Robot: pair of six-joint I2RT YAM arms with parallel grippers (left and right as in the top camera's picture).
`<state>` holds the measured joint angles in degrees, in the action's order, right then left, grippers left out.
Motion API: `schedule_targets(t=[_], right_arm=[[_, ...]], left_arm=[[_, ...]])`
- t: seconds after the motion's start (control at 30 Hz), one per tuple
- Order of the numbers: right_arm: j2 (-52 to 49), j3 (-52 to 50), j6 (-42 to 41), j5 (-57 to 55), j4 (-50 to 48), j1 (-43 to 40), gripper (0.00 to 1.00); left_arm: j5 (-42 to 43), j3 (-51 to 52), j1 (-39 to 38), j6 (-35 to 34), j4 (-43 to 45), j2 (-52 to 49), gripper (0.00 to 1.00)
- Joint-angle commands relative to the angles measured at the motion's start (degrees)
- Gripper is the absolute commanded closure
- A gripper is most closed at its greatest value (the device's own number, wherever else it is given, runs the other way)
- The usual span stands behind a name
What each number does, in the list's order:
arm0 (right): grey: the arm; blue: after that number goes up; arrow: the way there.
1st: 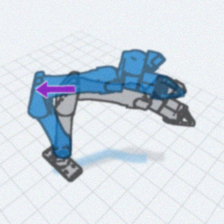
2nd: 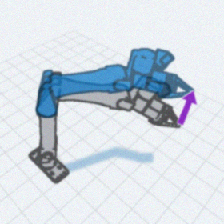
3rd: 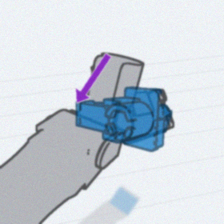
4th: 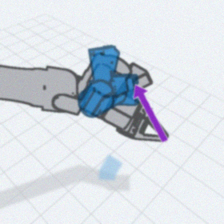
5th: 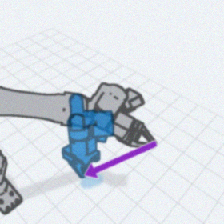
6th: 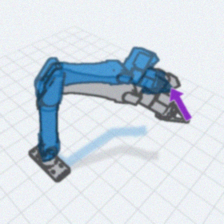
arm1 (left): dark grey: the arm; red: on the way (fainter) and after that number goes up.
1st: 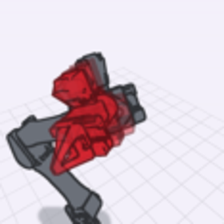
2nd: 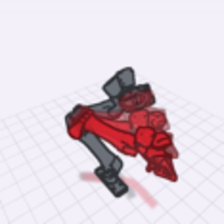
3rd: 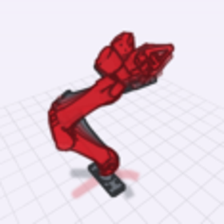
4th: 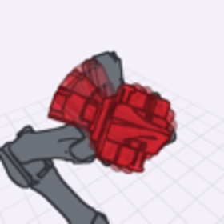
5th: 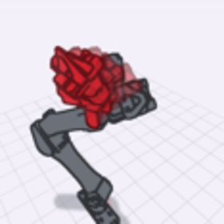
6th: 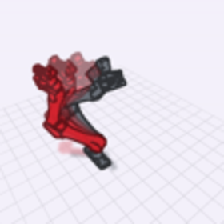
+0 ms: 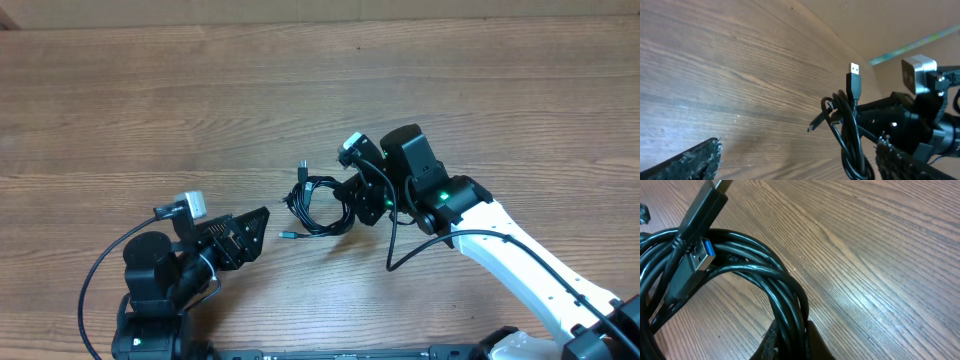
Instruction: Untangle cables
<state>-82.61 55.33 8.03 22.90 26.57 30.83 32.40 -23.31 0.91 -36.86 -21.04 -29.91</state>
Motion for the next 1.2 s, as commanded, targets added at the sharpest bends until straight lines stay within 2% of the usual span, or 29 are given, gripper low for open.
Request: schedule_targets(t=[0.0, 0.13, 0.23, 0.3, 0.37, 0.53, 0.6, 0.73, 0.97, 1.07, 1.17], right_arm=[[0.20, 0.61, -1.73, 1.88, -0.63, 0.07, 0.96], [0.20, 0.61, -7.89, 4.61, -0.90, 0.07, 0.96], [0.20, 0.61, -8.24, 5.90, -0.04, 0.07, 0.96], [0.20, 0.61, -8.24, 5.90, -0.20, 0.07, 0.96], [0.20, 0.61, -8.22, 5.95, -0.79, 0.11, 0.96], [0.20, 0.61, -7.78, 5.88, -1.20, 1.57, 0.96], [0.20, 0.61, -7.76, 5.79, -1.20, 2.64, 0.96], [0.20, 0.61, -7.15, 4.52, -0.13, 3.23, 0.96], [0.20, 0.61, -6.05, 0.61, 2.14, 3.23, 0.96], [0.20, 0.61, -6.05, -0.85, 2.03, 3.23, 0.96], [0.20, 0.61, -6.08, -1.01, 1.79, 3.23, 0.96]], left_arm=[[3.63, -1.27, -0.37, 0.09, 1.49, 0.02, 0.00], [6.23, -1.27, -3.06, 8.31, 4.70, 0.02, 0.07], [4.22, -1.27, -5.20, 9.46, 6.05, 0.00, 0.11], [4.07, -1.27, -6.60, 9.38, 7.08, -0.17, 0.17], [3.80, -1.27, -8.07, 8.37, 7.63, -0.76, 0.22], [-0.66, -1.27, -12.39, 5.09, 10.19, -4.55, 0.28], [-2.75, -1.27, -14.69, 2.91, 12.44, -7.52, 0.39], [-8.46, -1.27, -16.85, -1.86, 14.38, -12.59, 0.52], [-8.59, -1.27, -16.98, -7.13, 15.76, -19.23, 0.85], [-8.52, -1.27, -16.98, -7.61, 17.03, -20.35, 0.96], [-8.61, -1.27, -17.00, -11.45, 18.38, -20.39, 0.96]])
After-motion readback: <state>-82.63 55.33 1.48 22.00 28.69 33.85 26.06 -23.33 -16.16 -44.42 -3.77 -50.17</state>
